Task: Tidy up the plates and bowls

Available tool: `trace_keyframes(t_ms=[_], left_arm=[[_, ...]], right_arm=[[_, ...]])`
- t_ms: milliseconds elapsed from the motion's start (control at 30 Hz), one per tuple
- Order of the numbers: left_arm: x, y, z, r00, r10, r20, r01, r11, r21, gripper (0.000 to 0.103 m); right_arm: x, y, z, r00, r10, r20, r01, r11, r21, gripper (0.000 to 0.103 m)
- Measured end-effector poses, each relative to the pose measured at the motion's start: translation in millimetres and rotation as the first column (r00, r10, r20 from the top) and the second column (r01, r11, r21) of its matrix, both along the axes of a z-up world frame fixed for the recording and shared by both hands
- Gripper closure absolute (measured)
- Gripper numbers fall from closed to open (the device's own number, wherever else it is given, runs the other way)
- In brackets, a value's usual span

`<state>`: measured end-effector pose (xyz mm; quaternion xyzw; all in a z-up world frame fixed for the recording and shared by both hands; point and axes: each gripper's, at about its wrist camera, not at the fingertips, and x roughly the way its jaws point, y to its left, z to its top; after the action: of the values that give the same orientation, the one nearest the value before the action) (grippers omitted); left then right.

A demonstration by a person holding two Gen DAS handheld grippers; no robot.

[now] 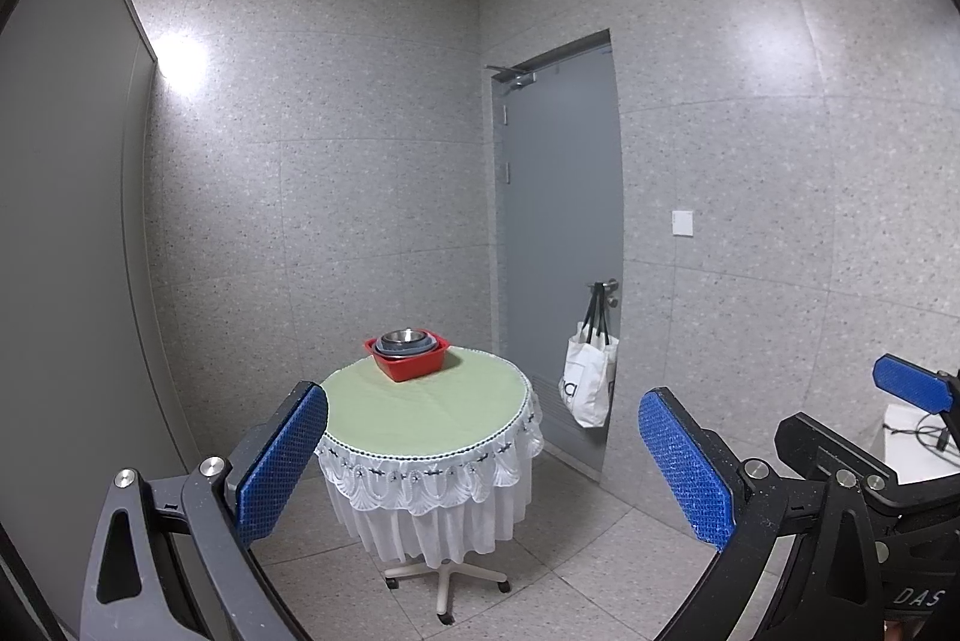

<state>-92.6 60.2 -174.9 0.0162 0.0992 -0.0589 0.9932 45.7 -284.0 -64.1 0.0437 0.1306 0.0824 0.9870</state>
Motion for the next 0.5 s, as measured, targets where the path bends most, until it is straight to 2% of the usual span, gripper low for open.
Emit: trace_keyframes(t_ms=[500], left_arm=[[2.1, -0.5, -1.5, 1.000, 0.004, 0.001, -0.004, 1.000, 0.000, 0.000]], right_arm=[[1.7, 3.8, 0.1, 1.000, 0.003, 0.000, -0.003, 1.000, 0.003, 0.000]])
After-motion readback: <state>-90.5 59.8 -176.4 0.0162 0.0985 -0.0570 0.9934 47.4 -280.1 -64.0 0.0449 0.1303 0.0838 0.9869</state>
